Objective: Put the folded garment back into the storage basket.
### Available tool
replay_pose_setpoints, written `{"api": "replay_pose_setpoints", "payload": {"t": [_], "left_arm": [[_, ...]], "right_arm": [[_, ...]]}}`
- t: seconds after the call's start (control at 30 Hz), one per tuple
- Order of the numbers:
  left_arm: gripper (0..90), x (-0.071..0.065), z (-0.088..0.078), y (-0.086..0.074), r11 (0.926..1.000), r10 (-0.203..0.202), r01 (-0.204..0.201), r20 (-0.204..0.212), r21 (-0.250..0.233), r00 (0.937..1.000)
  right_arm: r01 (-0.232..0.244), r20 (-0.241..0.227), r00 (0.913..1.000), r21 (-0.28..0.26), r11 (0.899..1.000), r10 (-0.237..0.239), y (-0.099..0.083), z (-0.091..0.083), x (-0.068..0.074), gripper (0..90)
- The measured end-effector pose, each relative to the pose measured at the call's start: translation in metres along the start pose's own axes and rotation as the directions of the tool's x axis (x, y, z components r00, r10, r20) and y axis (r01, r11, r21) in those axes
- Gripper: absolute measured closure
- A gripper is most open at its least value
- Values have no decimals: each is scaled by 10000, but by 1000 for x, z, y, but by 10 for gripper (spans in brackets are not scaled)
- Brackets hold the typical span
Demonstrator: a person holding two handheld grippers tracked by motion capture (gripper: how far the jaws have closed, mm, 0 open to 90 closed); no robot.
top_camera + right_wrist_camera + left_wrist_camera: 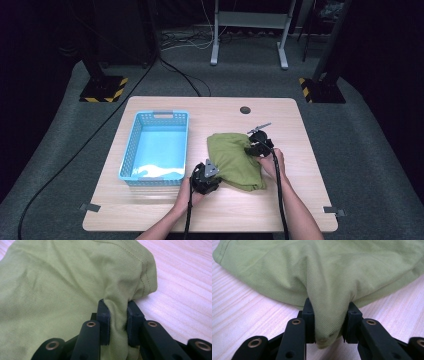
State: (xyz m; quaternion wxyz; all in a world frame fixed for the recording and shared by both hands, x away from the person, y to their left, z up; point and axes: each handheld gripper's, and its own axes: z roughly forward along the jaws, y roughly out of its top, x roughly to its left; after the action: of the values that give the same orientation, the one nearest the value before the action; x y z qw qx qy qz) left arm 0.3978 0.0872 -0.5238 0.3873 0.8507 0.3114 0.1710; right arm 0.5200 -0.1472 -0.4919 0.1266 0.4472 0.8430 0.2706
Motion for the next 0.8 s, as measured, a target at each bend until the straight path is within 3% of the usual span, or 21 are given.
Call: {"api": "replay_pose_setpoints", "payload": {"t": [0.33,0.63,0.8], "left_arm": [[695,0,-6,3,9999,79,-80,73,67,9999],[695,0,-14,6,10000,-8,8,-98,-84,10000],[697,-3,-19,8,9997,142,-146,-194,-199,9997]], "right_arm": [[374,350,9987,-262,9990,-364,-2,-10,10,766],[455,595,9973,-481,9978,-426,-1,-22,16,768],[535,657,9966,-573,9969,-497,0,-28,19,768]]}}
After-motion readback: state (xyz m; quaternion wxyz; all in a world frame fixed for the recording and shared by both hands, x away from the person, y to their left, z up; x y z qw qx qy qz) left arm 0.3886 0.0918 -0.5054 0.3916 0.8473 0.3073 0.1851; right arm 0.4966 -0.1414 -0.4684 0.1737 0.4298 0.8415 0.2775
